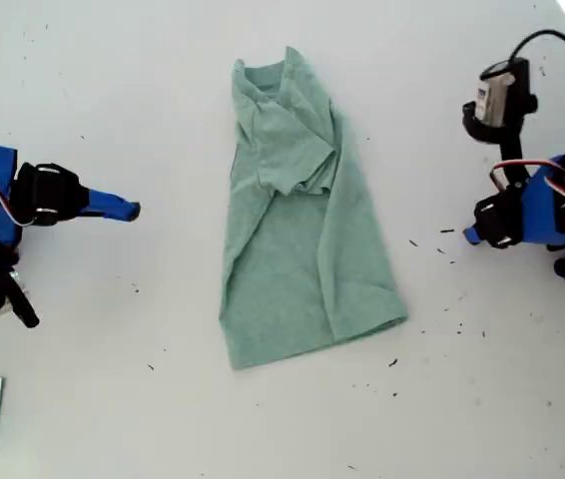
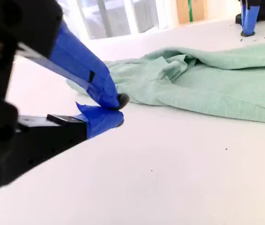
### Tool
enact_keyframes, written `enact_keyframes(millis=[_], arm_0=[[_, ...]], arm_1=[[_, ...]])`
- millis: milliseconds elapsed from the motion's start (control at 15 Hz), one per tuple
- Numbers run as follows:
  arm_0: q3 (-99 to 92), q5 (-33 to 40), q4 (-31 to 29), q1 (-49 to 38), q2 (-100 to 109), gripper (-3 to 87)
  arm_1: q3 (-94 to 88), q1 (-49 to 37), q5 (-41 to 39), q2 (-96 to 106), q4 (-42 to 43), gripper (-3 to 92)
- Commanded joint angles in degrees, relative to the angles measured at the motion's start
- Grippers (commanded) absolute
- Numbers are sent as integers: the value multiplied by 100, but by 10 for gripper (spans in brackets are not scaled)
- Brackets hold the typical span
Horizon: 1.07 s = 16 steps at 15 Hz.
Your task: Fold t shirt
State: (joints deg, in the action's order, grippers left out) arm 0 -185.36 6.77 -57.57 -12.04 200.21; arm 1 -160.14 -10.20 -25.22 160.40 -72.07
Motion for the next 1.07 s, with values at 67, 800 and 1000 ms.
enact_keyframes(millis=[67,800,1000], arm_0=[[483,-510,158,281,-387,-2],[11452,-1477,-3190,2171,-10283,101],[11479,-1538,-3076,2171,-10661,273]], arm_1=[[-844,-439,-281,686,519,17],[-1011,-492,-316,1116,466,19],[-1169,-483,-308,1687,237,24]])
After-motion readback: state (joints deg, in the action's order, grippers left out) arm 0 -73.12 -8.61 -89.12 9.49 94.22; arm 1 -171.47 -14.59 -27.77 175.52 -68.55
